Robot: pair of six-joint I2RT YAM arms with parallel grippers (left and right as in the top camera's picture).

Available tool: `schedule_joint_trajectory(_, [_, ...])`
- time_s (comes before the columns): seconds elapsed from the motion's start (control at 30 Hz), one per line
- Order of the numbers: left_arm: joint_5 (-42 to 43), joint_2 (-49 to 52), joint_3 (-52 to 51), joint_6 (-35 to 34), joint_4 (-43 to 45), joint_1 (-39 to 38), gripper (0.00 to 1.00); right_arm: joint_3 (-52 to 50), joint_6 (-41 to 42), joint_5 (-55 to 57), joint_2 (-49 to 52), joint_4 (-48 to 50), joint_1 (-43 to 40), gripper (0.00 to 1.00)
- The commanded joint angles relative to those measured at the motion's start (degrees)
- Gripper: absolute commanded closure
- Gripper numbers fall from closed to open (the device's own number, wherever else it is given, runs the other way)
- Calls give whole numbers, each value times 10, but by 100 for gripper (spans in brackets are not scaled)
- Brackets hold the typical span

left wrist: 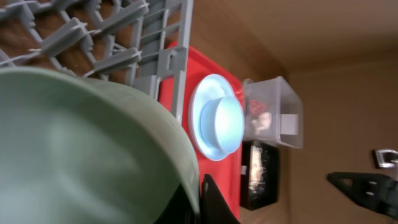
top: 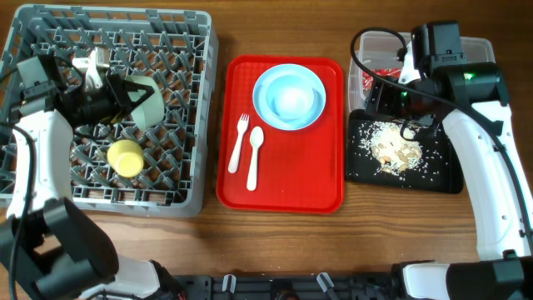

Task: Sort waste into correct bins and load items into the dishwasher rack
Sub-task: 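Lower the green mug into the rack and open the left gripper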

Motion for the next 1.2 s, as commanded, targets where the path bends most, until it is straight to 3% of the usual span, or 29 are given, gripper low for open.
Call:
schedule_joint_trajectory(0.0, [69, 40, 3, 21, 14, 21, 96, 3, -7, 10, -11, -2, -1, 29])
schedule_joint_trajectory(0.23, [236, 70, 3, 19, 84, 30, 96, 3, -6, 10, -11, -4, -1, 29])
schedule_joint_trajectory(0.53, [195, 73, 3, 19, 137, 39, 96, 3, -6, 10, -11, -14, -1, 30])
schedule_joint_trajectory(1.17, [187, 99, 2, 19, 134, 50, 96, 3, -8, 10, -11, -11, -1, 30])
